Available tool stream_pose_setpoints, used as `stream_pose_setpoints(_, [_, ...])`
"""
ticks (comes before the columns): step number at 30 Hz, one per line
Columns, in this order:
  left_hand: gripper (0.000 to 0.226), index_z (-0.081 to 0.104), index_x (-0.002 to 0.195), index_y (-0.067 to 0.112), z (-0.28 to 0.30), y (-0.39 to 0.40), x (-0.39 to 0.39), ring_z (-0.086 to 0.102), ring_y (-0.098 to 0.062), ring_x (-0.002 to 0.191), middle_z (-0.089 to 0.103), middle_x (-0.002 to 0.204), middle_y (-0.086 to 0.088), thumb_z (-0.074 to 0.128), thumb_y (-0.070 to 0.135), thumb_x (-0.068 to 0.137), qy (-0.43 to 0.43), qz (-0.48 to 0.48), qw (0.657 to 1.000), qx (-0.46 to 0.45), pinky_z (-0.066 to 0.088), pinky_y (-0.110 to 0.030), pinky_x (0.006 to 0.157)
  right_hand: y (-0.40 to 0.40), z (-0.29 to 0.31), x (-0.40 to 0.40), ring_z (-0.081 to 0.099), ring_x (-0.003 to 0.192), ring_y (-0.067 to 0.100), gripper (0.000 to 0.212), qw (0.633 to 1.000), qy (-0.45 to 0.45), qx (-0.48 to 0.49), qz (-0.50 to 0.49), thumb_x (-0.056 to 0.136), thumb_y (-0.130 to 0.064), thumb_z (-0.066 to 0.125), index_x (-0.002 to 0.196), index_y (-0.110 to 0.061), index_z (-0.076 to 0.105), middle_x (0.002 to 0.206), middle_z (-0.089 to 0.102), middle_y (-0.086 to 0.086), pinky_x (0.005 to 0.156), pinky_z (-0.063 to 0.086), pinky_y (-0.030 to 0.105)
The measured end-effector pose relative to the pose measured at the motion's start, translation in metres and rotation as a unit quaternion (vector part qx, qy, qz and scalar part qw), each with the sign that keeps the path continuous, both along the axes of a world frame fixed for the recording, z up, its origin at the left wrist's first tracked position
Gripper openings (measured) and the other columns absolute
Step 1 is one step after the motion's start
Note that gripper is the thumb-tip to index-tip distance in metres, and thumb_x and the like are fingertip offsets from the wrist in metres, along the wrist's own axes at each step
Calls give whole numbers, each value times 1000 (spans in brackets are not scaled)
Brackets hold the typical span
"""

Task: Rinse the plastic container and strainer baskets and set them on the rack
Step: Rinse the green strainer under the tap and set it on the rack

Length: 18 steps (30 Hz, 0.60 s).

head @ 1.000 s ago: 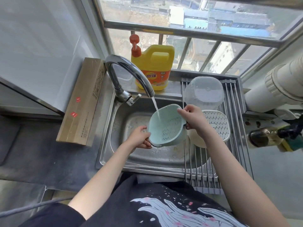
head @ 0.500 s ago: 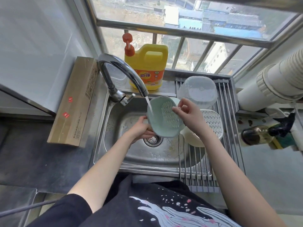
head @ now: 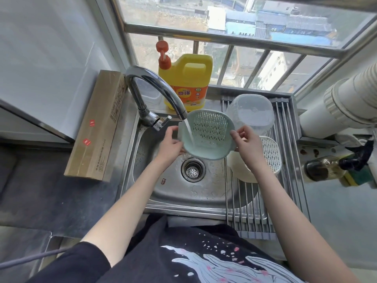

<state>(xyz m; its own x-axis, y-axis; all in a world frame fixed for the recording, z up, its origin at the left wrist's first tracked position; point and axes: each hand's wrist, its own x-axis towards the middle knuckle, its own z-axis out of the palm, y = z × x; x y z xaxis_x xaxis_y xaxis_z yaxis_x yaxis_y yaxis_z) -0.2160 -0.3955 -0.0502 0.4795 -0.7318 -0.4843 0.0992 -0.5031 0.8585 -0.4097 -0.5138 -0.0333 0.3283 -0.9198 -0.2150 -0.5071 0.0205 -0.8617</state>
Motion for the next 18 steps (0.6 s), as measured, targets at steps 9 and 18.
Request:
stream_pose_setpoints(9, [21, 45, 104, 8, 24, 17, 17, 66, -19, 58, 67, 93, -15, 59, 14, 89, -93, -50, 991, 78, 50, -21, 42, 22, -16, 19, 63, 81, 29, 13, 993, 77, 81, 20, 95, -27, 52, 98, -14, 49, 101, 58, 13, 52, 57, 39])
stream_pose_setpoints(18, [49, 47, 131, 8, 37, 39, 21, 44, -12, 39, 62, 77, -13, 49, 0, 83, -19, -74, 993, 95, 44, -25, 44, 30, -20, 29, 59, 73, 16, 20, 986, 106, 111, 68, 94, -24, 53, 110, -13, 60, 98, 58, -1, 45, 51, 28])
